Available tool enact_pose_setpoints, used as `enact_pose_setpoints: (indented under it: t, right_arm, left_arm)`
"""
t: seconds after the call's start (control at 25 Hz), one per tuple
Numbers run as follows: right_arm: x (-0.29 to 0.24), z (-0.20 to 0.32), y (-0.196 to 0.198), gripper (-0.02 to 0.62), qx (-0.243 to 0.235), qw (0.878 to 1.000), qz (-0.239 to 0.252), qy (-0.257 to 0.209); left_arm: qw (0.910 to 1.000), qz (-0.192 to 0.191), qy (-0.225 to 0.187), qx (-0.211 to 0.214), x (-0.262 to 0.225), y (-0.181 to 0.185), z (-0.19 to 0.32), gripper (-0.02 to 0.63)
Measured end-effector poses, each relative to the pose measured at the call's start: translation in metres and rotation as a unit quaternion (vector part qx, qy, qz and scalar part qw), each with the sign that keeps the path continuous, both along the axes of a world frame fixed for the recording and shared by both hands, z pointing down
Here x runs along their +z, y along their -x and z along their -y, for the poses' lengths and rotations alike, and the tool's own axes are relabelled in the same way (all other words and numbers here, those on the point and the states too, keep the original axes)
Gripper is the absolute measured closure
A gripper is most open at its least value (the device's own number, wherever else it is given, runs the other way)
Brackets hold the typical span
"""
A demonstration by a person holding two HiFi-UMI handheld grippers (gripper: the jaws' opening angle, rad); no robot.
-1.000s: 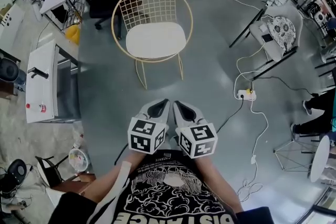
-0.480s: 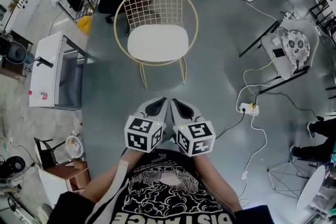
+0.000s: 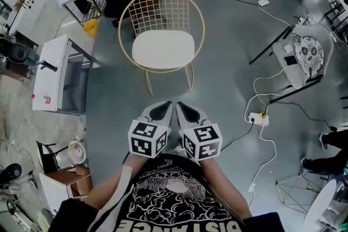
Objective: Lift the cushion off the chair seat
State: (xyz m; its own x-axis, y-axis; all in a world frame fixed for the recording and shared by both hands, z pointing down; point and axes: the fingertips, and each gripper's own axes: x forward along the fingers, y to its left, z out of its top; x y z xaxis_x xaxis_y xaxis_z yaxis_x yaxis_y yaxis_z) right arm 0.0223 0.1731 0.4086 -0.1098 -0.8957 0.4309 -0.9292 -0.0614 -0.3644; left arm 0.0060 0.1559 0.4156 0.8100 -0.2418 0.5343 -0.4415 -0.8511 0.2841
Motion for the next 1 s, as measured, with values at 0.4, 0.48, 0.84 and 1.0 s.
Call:
enact_pose_setpoints:
  t: [0.4, 0.48, 0.84, 1.0]
  right_arm:
    - [0.016, 0.029, -0.021, 0.597, 0.014, 1.000, -0.011, 0.018]
    - [0.018, 0.042, -0.026, 0.596, 0.018, 1.000, -0.012, 0.023]
    - [0.028, 0.121, -0.038, 0.597, 0.015, 0.999, -0.014, 0.047]
    - [0.027, 0.151, -0.040, 0.595, 0.009, 0.998, -0.023, 0.061]
  left_arm:
    - [0.9996, -0.009, 0.025, 0.007, 0.016, -0.021, 0.033, 0.612]
    - [0.9995, -0.009, 0.030, 0.011, 0.019, -0.026, 0.046, 0.612]
    - [0.9985, -0.015, 0.052, 0.010, 0.028, -0.043, 0.126, 0.612]
    - [0.9970, -0.022, 0.074, 0.009, 0.033, -0.046, 0.155, 0.612]
